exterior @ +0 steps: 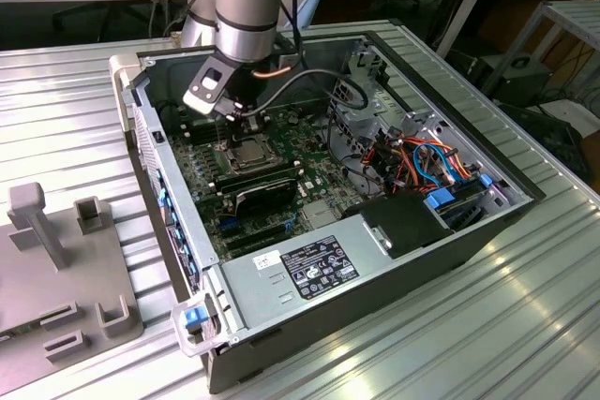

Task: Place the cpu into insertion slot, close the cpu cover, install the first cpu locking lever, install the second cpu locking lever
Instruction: 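Close the cpu cover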

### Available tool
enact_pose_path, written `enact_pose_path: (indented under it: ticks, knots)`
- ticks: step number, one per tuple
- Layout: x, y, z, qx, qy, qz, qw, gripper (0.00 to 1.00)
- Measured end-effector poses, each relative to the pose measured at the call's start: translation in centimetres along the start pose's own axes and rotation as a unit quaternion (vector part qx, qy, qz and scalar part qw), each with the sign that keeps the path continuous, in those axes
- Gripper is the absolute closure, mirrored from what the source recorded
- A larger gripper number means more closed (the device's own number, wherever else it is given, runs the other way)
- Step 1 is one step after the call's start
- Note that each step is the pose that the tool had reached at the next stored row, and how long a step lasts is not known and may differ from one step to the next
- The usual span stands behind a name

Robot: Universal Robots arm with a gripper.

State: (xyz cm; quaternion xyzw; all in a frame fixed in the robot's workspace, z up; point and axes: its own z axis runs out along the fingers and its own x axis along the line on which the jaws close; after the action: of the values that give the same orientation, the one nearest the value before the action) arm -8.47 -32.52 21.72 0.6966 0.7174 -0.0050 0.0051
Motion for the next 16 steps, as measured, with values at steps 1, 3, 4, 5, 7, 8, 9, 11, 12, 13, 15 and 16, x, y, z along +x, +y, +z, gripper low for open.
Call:
enact_pose_path:
  ticks: [1,3,4,5,7,8,9,11,12,13,15,16]
  knots:
    - [0.0,-0.01,0.04,0.0,0.0,0.0,1.0,0.89]
    - [0.0,-0.03,0.28,0.0,0.0,0.0,1.0,0.89]
    - [0.01,-0.04,0.63,0.0,-0.0001,0.0,1.0,0.89]
    - [0.01,-0.05,0.78,0.0,-0.0001,0.0,1.0,0.89]
    - [0.01,-0.05,1.05,0.0,-0.0001,0.0,1.0,0.89]
    - [0.01,-0.06,1.06,0.0001,-0.0001,0.0,1.0,0.89]
    - [0.01,-0.06,1.06,0.0001,-0.0002,0.0,1.0,0.89]
    - [0.02,-0.05,1.03,0.0,0.0,0.0,1.0,0.89]
    - [0.03,-0.05,0.84,0.0,-0.0001,0.0,1.0,0.89]
    - [0.04,-0.05,0.61,0.0,-0.0001,0.0,1.0,0.89]
    - [0.04,-0.05,0.21,0.0,-0.0003,0.0,1.0,0.89]
    - [0.04,-0.05,0.17,0.0,-0.0003,0.0,1.0,0.89]
